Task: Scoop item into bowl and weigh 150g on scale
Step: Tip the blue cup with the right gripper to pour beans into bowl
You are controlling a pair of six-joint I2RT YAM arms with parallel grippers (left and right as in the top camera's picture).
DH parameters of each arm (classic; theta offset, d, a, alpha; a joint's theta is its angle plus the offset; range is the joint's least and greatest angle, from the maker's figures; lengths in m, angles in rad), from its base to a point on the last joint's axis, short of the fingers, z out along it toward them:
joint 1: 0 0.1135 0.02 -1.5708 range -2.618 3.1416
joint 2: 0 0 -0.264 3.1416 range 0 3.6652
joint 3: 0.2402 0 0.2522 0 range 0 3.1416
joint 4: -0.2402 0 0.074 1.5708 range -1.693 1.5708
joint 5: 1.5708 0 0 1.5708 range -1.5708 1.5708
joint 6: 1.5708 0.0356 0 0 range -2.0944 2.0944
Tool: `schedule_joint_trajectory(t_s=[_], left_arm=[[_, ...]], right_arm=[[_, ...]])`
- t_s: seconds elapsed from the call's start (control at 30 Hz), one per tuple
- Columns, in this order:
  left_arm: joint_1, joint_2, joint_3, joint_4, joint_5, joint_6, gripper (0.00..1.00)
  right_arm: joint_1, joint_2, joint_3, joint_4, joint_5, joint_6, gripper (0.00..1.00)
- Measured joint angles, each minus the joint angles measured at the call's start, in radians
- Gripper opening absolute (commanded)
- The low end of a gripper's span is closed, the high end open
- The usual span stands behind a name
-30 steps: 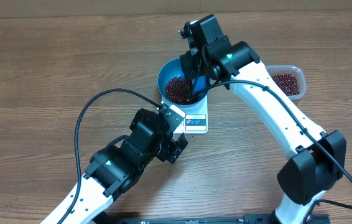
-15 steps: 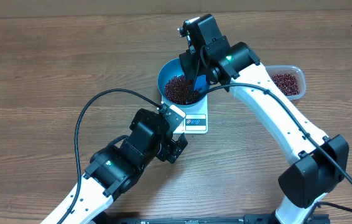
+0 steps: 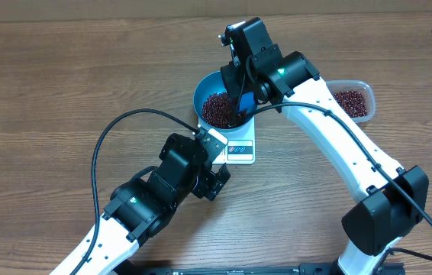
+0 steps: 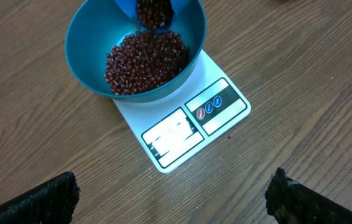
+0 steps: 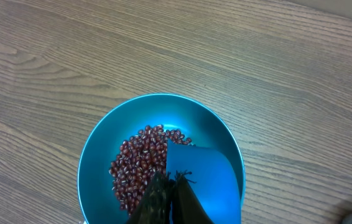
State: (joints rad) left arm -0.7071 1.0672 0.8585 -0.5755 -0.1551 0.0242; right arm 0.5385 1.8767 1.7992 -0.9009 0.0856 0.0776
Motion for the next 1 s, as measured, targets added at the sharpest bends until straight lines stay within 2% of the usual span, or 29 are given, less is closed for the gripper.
schedule_joint_trajectory(t_s=[0.6,1.0], left_arm=[[0.000,0.000,0.000,0.000,0.000,0.000,0.99],[0.000,0.000,0.000,0.000,0.000,0.000,0.99]], right_arm=[[0.000,0.000,0.000,-0.001,0.020,-0.001,0.04],[0.016,0.000,0.000,-0.001,0.026,-0.051,0.04]])
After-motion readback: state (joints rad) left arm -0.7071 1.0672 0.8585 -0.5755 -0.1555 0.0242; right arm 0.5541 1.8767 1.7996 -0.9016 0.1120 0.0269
